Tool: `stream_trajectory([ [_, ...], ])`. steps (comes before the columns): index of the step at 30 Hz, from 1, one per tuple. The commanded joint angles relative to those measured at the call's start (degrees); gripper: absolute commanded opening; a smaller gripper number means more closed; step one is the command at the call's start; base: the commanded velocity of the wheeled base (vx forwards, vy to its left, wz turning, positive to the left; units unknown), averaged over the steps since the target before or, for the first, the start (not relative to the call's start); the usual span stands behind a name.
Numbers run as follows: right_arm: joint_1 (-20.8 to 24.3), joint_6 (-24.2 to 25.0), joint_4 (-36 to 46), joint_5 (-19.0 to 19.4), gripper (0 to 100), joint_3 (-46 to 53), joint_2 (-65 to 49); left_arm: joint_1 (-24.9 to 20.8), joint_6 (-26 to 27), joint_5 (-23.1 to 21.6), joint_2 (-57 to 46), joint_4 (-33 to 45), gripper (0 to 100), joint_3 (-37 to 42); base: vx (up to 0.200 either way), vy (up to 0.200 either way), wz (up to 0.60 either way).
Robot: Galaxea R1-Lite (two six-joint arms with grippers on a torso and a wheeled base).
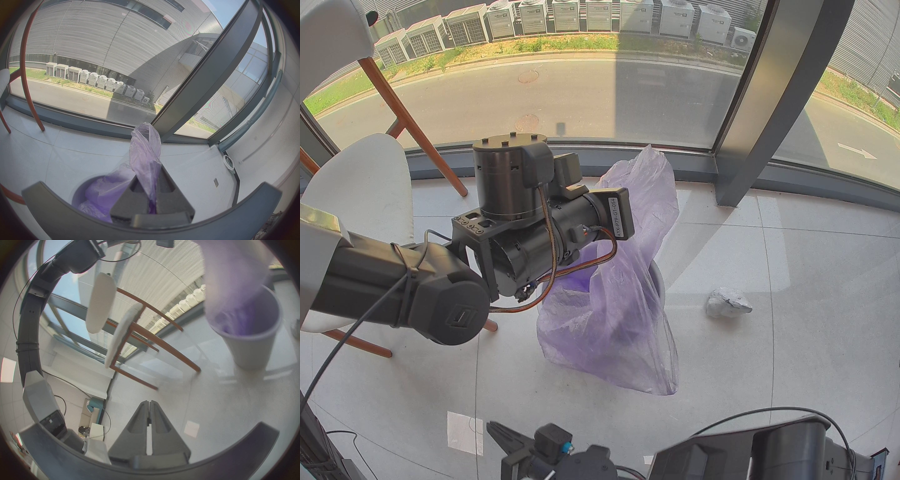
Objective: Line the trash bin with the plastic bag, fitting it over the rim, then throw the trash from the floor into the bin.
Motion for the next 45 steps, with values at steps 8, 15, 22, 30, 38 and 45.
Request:
stream_trajectory([
  [8,-12.67,-8.48,-0.52,7.35,0,-11.35,1.71,-0.46,-0.04,0.04,-0.33,-0.01,0,0.25,0.0,0.0,0.0],
  [15,-19.35,-8.57,-0.52,7.53,0,-11.79,0.31,-0.55,-0.04,0.04,-0.51,-0.01,0,0.16,0.0,0.0,0.0],
  [22,-24.36,-8.66,-0.43,7.53,0,-15.57,-0.83,-1.61,0.05,-0.05,-0.42,-0.01,0,0.34,0.0,0.0,0.0],
  [30,-28.93,-10.06,-0.25,7.7,0,-18.03,-0.04,-1.78,0.05,-0.14,-0.42,-0.09,0,0.51,0.0,0.0,0.0],
  [38,-29.45,-10.76,-0.25,8.05,0,-17.42,1.01,-1.87,0.31,-0.23,-0.77,-0.18,0,3.06,0.0,0.0,0.0],
  [45,-12.4,-10.41,-0.43,8.23,0,-5.82,-7.34,-1.17,2.95,-0.67,-1.12,-0.27,0,6.31,0.0,0.0,0.0],
])
